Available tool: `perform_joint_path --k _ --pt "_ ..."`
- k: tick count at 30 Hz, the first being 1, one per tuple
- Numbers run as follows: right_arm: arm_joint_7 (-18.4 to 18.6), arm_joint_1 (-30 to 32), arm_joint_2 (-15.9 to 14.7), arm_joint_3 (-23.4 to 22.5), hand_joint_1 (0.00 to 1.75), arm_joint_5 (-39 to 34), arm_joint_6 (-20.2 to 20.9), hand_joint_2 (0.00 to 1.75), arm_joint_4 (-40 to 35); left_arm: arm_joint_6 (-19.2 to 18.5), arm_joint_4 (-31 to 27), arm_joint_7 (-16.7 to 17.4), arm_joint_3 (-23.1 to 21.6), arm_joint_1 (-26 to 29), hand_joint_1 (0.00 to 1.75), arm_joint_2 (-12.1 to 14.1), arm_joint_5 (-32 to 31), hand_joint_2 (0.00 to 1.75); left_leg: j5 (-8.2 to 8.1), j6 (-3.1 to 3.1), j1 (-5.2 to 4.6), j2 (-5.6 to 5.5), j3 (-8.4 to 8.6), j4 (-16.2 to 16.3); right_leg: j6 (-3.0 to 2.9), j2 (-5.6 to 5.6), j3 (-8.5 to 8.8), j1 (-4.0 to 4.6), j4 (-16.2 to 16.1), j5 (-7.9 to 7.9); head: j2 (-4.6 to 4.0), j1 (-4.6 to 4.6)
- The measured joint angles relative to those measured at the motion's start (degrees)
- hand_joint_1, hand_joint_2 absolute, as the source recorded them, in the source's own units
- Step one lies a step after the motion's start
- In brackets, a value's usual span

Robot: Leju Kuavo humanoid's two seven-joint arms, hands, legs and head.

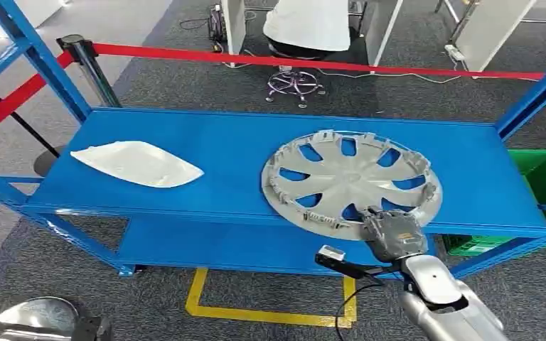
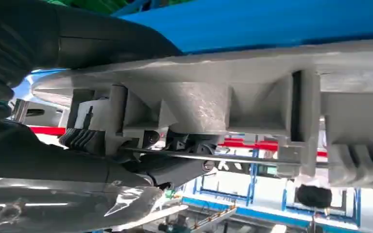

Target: Take the parts from the cabinet and place them on the table.

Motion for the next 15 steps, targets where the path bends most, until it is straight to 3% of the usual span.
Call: perform_joint_path --k 5,10,15 --pt "-2.23 6.63 -0.02 0.35 1.75 2.43 -9.20 1.75 -11.68 1.23 0.00 -0.92 0.94 0.10 0.00 -0.07 0.00 1.75 -0.08 -0.08 -0.01 -0.10 -0.03 -0.01 -0.09 -0.09 -0.01 0.00 0.00 -0.12 0.00 -0.04" --pt "-2.53 10.73 -0.13 0.57 1.75 3.21 -11.21 1.75 -20.35 2.78 0.02 -1.27 1.25 0.14 0.00 -0.24 -1.09 1.75 -0.16 -0.20 0.02 -0.09 -0.03 -0.04 -0.15 -0.02 -0.05 0.04 0.00 -0.18 0.00 -0.02" --pt "-2.60 11.73 -0.13 1.01 1.75 3.41 -11.49 1.75 -23.58 2.93 0.02 -1.31 1.25 0.08 0.00 -0.28 -1.11 1.75 -0.15 -0.20 0.05 -0.10 -0.02 -0.04 -0.17 -0.11 -0.03 0.05 0.00 -0.20 0.00 -0.02"
